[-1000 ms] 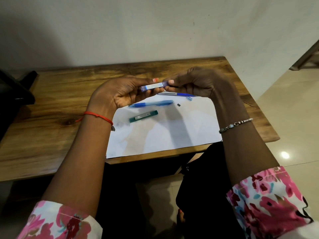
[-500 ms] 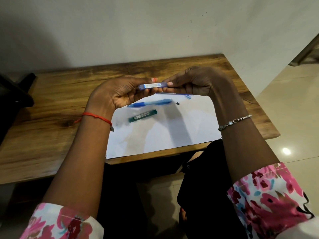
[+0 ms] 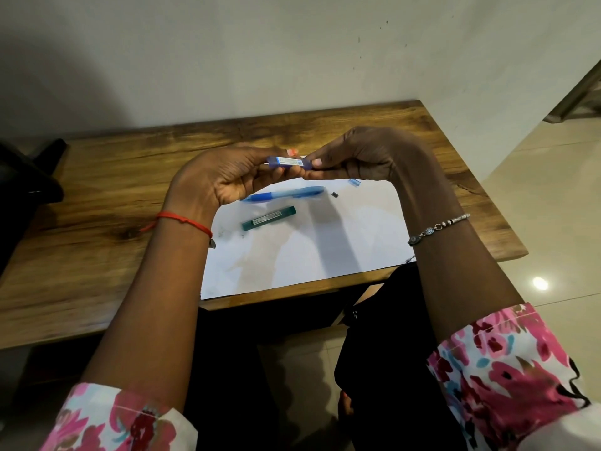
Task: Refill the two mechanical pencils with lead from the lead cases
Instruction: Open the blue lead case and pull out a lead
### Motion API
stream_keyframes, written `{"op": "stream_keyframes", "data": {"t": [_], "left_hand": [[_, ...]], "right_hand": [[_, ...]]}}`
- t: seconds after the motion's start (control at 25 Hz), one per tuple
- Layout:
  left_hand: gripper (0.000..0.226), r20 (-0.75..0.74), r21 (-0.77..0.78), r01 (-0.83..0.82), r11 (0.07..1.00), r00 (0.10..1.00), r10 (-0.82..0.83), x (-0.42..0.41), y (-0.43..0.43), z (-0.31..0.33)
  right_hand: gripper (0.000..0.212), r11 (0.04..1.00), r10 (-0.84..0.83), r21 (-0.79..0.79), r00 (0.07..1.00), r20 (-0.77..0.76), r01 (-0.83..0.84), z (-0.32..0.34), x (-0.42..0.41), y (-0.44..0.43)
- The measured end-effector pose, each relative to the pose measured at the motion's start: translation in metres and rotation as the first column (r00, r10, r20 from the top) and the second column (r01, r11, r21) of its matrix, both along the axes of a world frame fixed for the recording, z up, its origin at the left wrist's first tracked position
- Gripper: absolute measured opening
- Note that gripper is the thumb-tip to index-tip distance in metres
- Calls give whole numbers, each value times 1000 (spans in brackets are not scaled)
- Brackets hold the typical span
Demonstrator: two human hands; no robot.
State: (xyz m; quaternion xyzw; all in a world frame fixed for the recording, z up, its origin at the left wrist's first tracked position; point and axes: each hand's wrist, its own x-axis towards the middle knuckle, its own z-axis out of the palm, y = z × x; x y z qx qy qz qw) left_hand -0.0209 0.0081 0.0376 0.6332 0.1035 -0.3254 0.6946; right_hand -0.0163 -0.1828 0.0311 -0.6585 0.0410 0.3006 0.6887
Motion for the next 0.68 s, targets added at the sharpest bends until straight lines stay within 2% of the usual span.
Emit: {"op": "stream_keyframes", "data": {"t": [0.16,0.44,0.6,0.68], "left_hand": [[43,3,-2,-2,1000,1000,2,-1,-1,-1],[35,30,54,60,997,998,-61,1,-3,1],[16,43,80,86,993,995,-90,3,-3,2],[14,43,83,72,994,996,-75,3,-3,3]], "right_hand": [[46,1000,-4,-15,1000,-9,4,1,1,0],[16,997,-74,7,997,-38,74,-2,7,-1],[14,996,-86,26,995,-47,87,-2,8,-2],[15,997,-73,16,996,-41,74,-3,8,-1]]}}
